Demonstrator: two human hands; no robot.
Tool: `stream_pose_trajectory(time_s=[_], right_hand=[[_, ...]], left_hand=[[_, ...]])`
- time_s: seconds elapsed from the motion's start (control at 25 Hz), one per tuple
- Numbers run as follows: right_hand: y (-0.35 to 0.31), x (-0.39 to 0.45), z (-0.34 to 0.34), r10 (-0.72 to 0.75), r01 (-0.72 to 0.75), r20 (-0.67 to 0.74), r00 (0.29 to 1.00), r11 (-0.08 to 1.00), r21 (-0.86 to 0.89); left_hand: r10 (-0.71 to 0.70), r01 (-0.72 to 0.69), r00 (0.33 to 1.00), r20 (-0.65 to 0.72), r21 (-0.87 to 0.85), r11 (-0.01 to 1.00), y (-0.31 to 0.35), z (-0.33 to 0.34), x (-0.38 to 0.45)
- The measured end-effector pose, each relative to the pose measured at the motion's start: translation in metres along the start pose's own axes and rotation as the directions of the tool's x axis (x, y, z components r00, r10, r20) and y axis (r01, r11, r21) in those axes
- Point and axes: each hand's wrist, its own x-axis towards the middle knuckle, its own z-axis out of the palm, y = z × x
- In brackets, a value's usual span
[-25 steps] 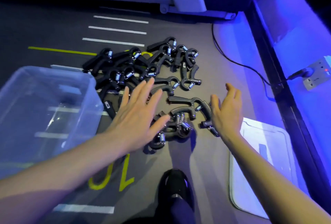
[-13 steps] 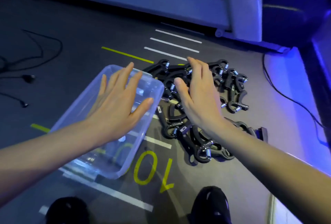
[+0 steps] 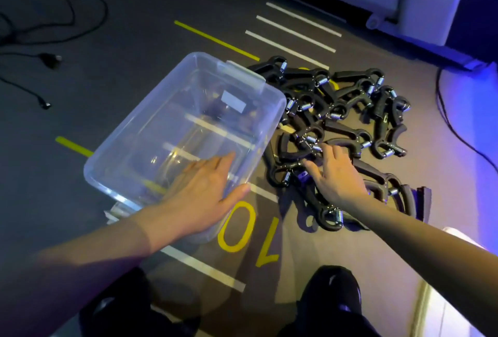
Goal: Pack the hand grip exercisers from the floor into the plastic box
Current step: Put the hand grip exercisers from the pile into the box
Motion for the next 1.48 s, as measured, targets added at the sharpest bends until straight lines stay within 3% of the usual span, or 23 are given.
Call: stream_pose_trajectory(time_s=[0.2,0.52,0.76,1.16,1.32,1.48], right_hand=[[0.039,-0.011,0.036,0.134,-0.117,0.259,0.957,0.99,-0.078],[0.048,-0.012,0.048,0.203,-0.163,0.188,0.961,0.965,-0.207],[0.046,-0.006,0.043,0.311,-0.285,0.16,0.937,0.944,-0.163],[0.051,-0.015,0.036,0.215,-0.189,0.155,0.964,0.968,-0.164],[0.062,-0.018,0.014,0.108,-0.11,0.217,0.97,0.994,-0.005],[0.067,-0.016,-0.007,0.046,-0.061,0.192,0.98,0.996,0.069]], left_hand=[[0.075,-0.075,0.997,0.01,0.018,0.997,0.02,0.02,0.012],[0.035,-0.038,0.998,-0.051,-0.051,0.998,0.022,0.029,0.011],[0.009,-0.013,0.999,-0.05,-0.07,0.997,0.023,0.028,0.011],[0.006,-0.01,0.999,-0.048,-0.091,0.996,0.021,0.032,0.01],[0.015,-0.021,0.998,-0.057,-0.103,0.994,0.02,0.03,0.009],[0.014,-0.02,0.998,-0.054,-0.12,0.993,0.019,0.028,0.009]])
